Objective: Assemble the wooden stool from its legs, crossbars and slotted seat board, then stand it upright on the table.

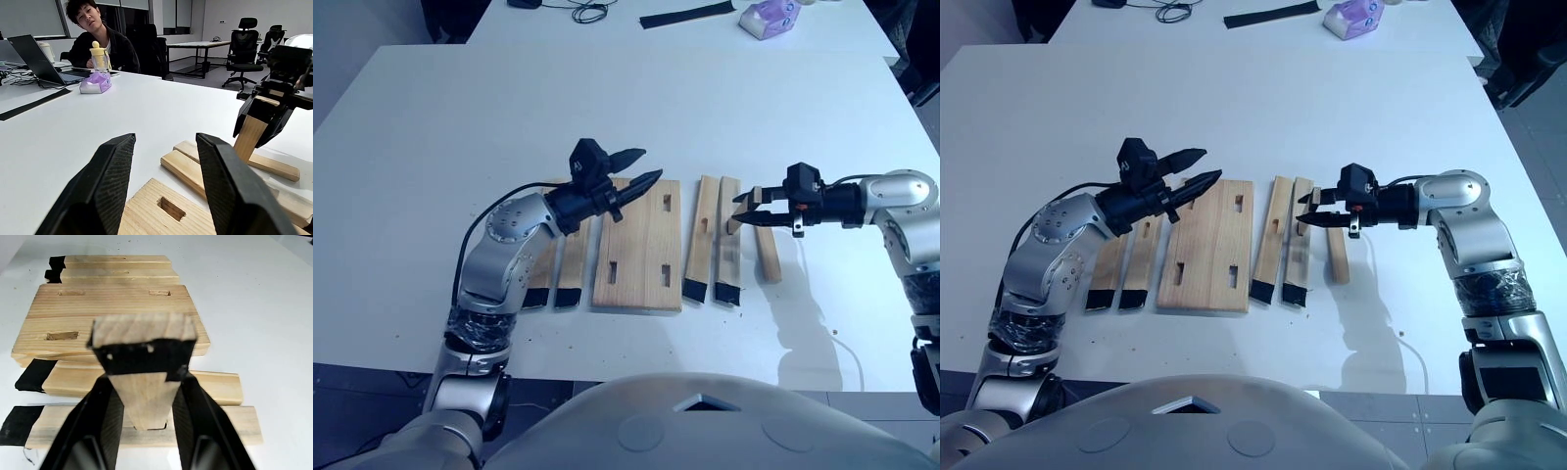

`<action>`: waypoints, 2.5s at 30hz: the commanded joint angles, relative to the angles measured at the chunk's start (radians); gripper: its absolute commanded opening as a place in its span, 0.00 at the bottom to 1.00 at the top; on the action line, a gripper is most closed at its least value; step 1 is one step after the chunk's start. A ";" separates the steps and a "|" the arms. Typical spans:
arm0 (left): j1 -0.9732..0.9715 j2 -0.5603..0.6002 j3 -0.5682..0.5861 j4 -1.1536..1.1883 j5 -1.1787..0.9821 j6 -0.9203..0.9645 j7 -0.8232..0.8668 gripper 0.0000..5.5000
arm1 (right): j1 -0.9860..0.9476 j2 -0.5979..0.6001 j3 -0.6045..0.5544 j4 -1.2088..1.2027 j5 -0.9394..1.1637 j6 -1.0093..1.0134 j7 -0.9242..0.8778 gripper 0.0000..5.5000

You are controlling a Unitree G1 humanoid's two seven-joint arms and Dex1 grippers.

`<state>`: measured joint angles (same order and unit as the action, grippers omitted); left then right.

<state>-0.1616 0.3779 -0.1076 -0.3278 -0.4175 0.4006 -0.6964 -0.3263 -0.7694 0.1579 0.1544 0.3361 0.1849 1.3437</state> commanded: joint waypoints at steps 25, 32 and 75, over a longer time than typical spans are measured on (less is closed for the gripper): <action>-0.023 0.008 0.007 -0.001 -0.004 0.028 -0.001 0.42 | 0.148 -0.034 0.122 0.094 -0.065 -0.004 0.062 0.24; -0.027 0.004 0.003 -0.001 -0.003 0.030 0.004 0.42 | 0.144 -0.026 0.138 0.089 -0.071 -0.010 0.059 0.24; -0.053 -0.016 0.003 0.051 0.024 0.006 0.032 0.42 | 0.129 0.027 -0.156 -0.266 0.064 0.100 -0.169 0.55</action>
<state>-0.2092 0.3547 -0.1032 -0.2809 -0.4076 0.4068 -0.6704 -0.2157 -0.7188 0.0299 -0.0392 0.3640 0.2496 1.1852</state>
